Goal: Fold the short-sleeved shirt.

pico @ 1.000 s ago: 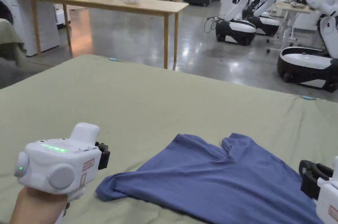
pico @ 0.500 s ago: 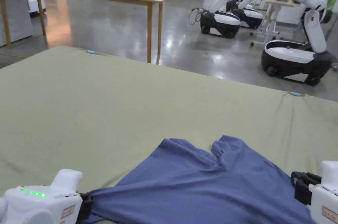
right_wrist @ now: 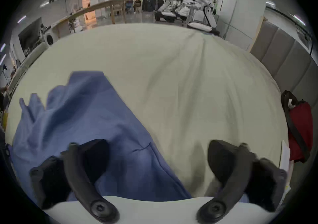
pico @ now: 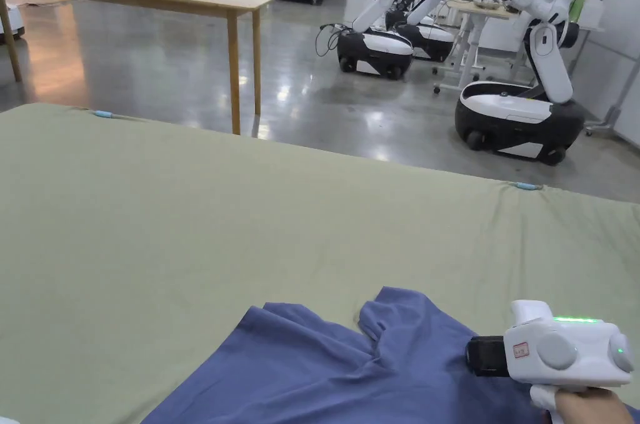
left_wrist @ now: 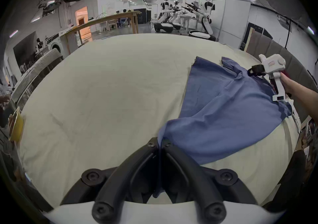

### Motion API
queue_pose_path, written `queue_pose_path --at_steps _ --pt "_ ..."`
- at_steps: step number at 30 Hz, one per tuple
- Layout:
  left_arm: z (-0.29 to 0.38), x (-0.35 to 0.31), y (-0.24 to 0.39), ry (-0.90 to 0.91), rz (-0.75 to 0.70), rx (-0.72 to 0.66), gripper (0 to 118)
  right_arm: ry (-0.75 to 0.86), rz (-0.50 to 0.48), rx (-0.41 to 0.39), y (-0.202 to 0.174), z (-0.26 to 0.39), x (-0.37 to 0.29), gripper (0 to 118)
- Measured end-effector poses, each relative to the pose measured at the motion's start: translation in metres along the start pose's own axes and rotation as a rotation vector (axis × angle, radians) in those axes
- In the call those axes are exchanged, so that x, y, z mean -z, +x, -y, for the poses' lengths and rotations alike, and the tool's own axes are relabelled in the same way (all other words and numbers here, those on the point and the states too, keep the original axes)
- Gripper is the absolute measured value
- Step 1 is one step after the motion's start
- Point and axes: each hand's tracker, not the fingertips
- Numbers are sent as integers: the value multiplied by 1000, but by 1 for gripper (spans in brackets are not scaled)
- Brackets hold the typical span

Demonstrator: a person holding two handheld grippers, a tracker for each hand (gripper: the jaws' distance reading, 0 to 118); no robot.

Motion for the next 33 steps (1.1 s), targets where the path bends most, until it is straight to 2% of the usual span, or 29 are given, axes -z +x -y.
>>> queue_pose_path --at_steps 1,2,3,4,6,9,11,13,15,18,24,27,33 --pt "3 11 -17 -3 22 -22 0 -46 -34 15 -1 1 1 104" --pt "2 15 -23 -5 16 -23 0 -17 -50 46 -3 2 -5 101" --pt "-1 17 -24 -6 13 -22 0 15 -4 61 -7 2 -16 83" --pt "-4 19 -26 -5 7 -18 0 31 -24 67 -12 7 -31 57" --pt "0 17 -8 -2 -5 5 0 40 8 42 -23 12 -47 8" --pt "-2 20 -4 3 -3 -15 0 40 -20 22 -20 19 -53 5" --pt "-7 18 -2 15 -8 -32 0 125 -5 44 -18 18 -78 5" --pt "-15 13 0 33 -20 -26 0 165 -46 64 -10 15 -112 5" --pt "-34 2 0 88 -3 -36 0 224 -71 44 -7 8 -147 5" --pt "-78 -21 6 174 17 -41 0 317 -81 20 6 -12 -203 5" --pt "-196 -60 14 312 -19 13 0 518 -52 43 50 -75 -300 5" --pt "-254 -76 23 390 -110 77 0 615 -37 62 76 -107 -350 5" --pt "-355 -107 33 492 -153 84 0 765 -34 103 114 -160 -430 5"
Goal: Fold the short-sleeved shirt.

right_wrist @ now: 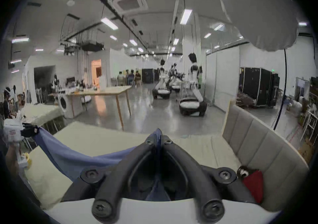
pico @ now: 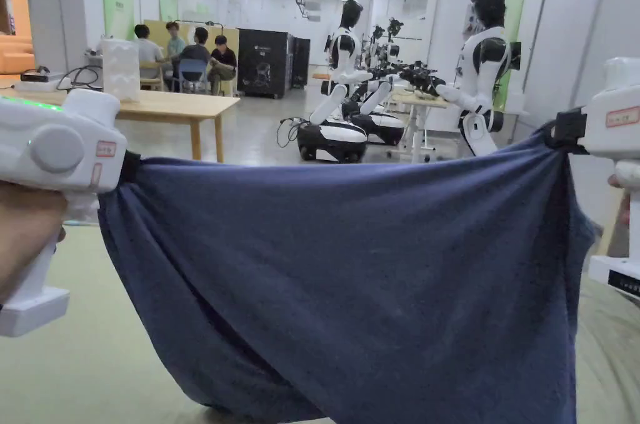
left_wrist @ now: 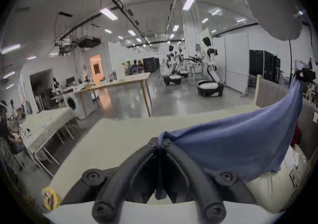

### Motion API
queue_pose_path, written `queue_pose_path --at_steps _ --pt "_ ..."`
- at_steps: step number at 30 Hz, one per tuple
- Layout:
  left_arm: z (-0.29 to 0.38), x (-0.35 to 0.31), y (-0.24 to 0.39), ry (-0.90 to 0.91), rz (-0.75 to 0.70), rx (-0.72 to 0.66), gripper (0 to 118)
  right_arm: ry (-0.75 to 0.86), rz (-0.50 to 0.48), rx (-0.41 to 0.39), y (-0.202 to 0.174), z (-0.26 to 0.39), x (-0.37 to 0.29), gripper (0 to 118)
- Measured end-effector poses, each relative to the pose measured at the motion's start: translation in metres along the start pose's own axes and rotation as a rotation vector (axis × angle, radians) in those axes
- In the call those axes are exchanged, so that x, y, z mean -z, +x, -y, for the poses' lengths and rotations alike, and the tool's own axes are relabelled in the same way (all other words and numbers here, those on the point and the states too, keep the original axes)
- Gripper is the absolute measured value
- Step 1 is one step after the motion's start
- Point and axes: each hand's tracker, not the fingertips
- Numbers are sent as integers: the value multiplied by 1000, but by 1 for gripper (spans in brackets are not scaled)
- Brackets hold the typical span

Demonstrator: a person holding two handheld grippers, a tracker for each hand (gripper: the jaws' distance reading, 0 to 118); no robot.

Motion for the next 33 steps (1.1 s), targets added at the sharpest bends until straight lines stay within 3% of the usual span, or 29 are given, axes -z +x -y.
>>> queue_pose_path --at_steps 6,13,27,33 --pt "-84 7 9 85 -97 158 0 105 25 -63 -4 -59 -8 5" --pt "-114 -5 15 143 -126 180 0 168 26 -26 -2 -89 -4 5" --pt "-3 43 54 23 -109 196 0 37 50 9 16 20 40 5" --pt "17 14 53 22 -63 185 0 20 37 18 22 45 6 5"
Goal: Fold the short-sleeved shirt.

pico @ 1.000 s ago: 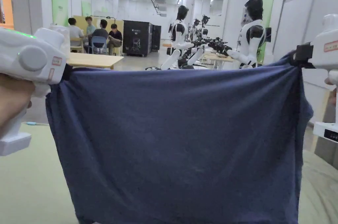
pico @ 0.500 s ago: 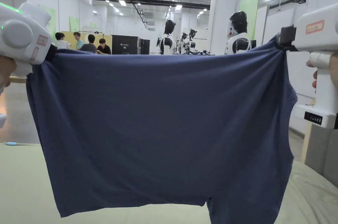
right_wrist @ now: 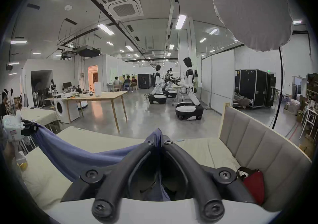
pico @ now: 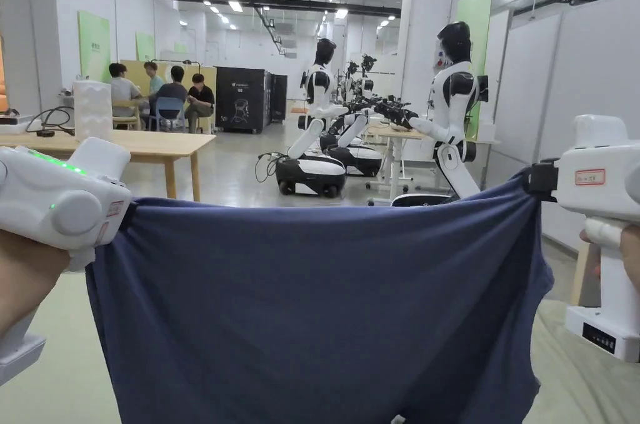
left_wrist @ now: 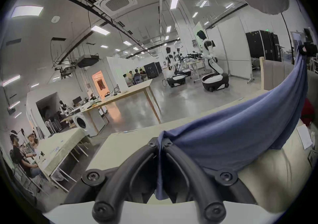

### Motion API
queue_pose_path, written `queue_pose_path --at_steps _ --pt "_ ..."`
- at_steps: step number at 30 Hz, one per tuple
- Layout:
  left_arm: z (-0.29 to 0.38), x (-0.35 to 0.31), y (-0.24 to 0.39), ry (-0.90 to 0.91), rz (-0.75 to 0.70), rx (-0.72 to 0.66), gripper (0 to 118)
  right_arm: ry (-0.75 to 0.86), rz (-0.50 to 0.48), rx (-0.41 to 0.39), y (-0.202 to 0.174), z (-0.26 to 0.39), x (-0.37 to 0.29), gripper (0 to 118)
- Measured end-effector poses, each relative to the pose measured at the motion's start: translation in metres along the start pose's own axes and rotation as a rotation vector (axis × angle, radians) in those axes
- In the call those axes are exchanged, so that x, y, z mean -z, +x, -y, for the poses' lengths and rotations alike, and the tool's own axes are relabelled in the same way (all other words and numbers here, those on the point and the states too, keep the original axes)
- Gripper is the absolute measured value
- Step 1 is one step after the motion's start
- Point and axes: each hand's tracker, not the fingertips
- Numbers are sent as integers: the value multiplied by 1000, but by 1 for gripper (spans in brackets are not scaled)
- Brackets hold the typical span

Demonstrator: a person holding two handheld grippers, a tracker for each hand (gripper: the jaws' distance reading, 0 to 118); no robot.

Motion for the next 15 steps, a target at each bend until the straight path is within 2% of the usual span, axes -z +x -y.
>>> queue_pose_path --at_steps 8,11,15 --pt "108 -90 15 -58 107 -45 0 -85 -33 -62 -3 106 -104 5" --pt "171 -130 28 -106 158 -44 0 -178 -72 -120 -5 177 -135 5" --pt "270 -162 47 -279 192 46 0 -351 -92 -171 -3 284 -168 5"
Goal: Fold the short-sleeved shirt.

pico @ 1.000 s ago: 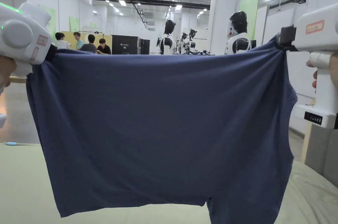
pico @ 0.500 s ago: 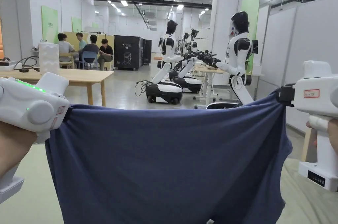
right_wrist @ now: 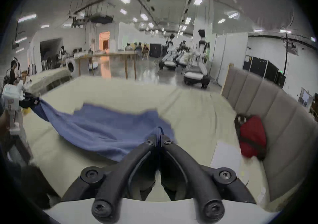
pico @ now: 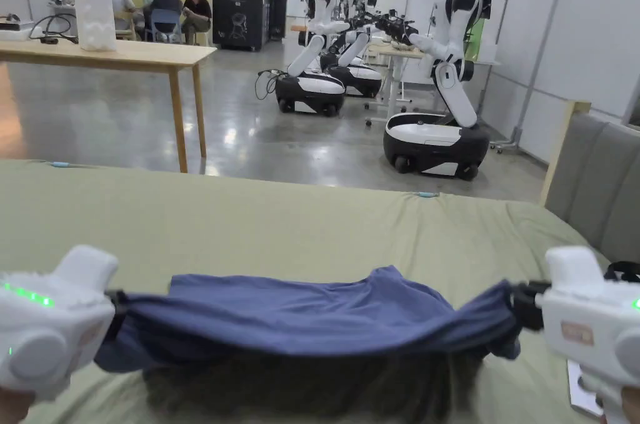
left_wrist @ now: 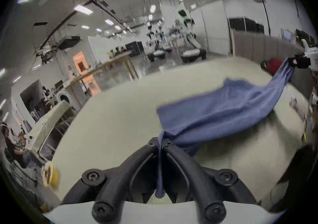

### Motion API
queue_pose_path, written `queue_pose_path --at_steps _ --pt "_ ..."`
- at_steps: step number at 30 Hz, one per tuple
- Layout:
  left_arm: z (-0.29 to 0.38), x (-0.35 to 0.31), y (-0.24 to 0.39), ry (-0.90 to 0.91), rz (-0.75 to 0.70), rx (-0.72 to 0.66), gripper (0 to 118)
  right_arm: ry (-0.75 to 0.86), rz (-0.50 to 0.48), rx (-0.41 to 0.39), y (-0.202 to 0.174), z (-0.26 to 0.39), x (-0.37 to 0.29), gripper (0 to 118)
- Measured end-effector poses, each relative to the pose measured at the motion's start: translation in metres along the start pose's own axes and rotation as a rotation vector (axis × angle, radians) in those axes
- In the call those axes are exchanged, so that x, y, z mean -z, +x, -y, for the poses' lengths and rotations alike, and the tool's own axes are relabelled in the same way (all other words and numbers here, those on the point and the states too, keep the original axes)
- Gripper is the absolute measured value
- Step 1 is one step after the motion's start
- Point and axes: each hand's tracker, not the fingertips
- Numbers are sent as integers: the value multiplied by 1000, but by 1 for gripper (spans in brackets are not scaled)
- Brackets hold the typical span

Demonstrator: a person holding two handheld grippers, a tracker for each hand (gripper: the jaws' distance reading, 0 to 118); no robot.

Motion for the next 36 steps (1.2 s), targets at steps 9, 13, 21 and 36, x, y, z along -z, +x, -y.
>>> queue_pose_path --at_steps 9,13,21,36 --pt "110 9 4 -137 89 -143 10 -165 -9 94 -11 129 13 8" --pt "101 -28 2 -69 64 -111 117 -76 -37 82 -16 120 -25 113" --pt "134 -82 3 60 30 -150 20 85 50 57 -36 121 -87 0" --pt "141 0 2 -22 80 -246 115 -30 -16 49 -49 132 -57 0"
